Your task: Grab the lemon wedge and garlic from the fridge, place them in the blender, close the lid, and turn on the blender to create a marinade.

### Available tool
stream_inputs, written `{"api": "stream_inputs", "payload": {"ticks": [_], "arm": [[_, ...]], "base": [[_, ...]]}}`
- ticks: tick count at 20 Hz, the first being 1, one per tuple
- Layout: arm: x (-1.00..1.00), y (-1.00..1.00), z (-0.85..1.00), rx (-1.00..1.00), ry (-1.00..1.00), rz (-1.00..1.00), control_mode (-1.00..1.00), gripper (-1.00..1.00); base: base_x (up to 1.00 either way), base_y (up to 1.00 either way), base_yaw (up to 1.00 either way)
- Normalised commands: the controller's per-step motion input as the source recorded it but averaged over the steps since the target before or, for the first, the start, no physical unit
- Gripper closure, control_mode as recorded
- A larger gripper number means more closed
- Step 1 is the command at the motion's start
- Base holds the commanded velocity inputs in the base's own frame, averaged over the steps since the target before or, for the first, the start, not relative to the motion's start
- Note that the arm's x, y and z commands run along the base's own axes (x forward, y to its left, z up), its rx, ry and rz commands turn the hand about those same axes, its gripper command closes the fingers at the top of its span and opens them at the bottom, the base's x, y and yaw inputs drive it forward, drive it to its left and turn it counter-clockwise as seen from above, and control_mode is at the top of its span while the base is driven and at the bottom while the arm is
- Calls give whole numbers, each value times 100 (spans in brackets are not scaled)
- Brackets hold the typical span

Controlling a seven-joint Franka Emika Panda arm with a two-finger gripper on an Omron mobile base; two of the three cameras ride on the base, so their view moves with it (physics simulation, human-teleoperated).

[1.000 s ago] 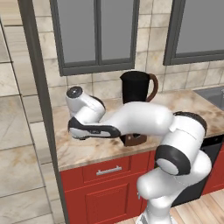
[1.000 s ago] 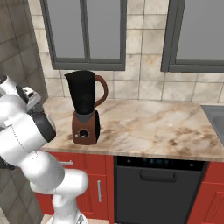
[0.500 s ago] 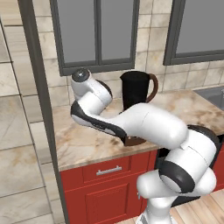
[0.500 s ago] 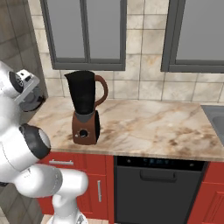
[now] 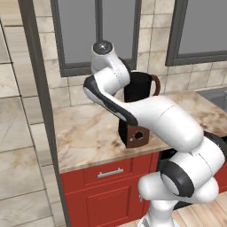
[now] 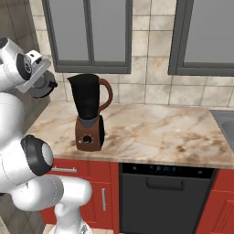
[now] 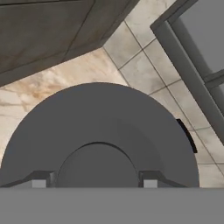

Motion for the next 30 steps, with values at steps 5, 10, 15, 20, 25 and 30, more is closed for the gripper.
{"api": "stream_inputs", "payload": {"ticks": [5,10,15,20,25,30], "arm": [[27,-78,99,0,0,2,-100,100],[49,-59,87,2,3,1,-100,100],[55,-81,31,8,24,0,-100,100],[16,-29,-1,2,16,0,-100,100],[2,-2,-33,0,26,0,-100,100],[16,-12,-22,-3,8,0,-100,100]], "base": [[0,0,0],[0,0,0],[0,0,0],[0,0,0],[0,0,0],[0,0,0]]}}
